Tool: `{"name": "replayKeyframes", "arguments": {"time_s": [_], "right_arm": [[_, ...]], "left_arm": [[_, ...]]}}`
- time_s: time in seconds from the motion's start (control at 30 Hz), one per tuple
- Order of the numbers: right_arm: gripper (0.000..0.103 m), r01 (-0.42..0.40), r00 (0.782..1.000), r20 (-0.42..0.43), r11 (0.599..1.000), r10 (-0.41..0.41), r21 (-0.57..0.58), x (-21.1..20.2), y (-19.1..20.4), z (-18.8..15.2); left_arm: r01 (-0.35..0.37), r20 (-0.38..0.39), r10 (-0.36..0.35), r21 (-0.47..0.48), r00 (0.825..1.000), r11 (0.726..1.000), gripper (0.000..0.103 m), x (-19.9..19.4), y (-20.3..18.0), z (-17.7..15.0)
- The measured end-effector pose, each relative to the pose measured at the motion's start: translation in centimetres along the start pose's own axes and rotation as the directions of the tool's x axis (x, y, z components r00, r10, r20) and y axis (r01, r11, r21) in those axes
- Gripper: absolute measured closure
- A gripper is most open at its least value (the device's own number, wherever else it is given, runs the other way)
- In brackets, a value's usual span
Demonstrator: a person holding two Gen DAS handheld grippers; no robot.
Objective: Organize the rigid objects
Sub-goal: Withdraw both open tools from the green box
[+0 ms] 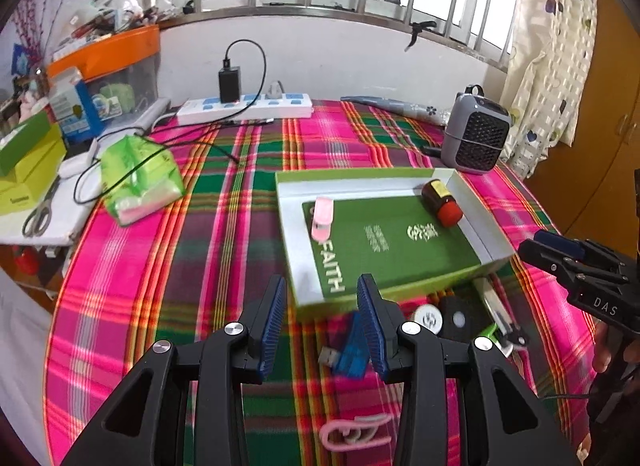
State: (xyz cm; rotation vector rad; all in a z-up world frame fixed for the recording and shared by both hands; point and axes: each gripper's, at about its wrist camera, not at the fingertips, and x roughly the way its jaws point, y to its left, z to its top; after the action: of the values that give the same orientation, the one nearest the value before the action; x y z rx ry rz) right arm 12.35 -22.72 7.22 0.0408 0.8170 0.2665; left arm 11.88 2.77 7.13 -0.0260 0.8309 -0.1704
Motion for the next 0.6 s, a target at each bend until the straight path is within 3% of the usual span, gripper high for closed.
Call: {"name": "replayKeyframes", "arguments": {"time_s": [0.6], "right_arm": [[0.056, 0.007, 1.000, -0.007, 1.000, -0.007, 0.017, -1.6, 0.1, -4.8]], "left_arm": [[-0.013, -0.006, 0.013, -0.038, 1.000, 0.999, 0.067, -1.6, 0.2, -5.1]]}}
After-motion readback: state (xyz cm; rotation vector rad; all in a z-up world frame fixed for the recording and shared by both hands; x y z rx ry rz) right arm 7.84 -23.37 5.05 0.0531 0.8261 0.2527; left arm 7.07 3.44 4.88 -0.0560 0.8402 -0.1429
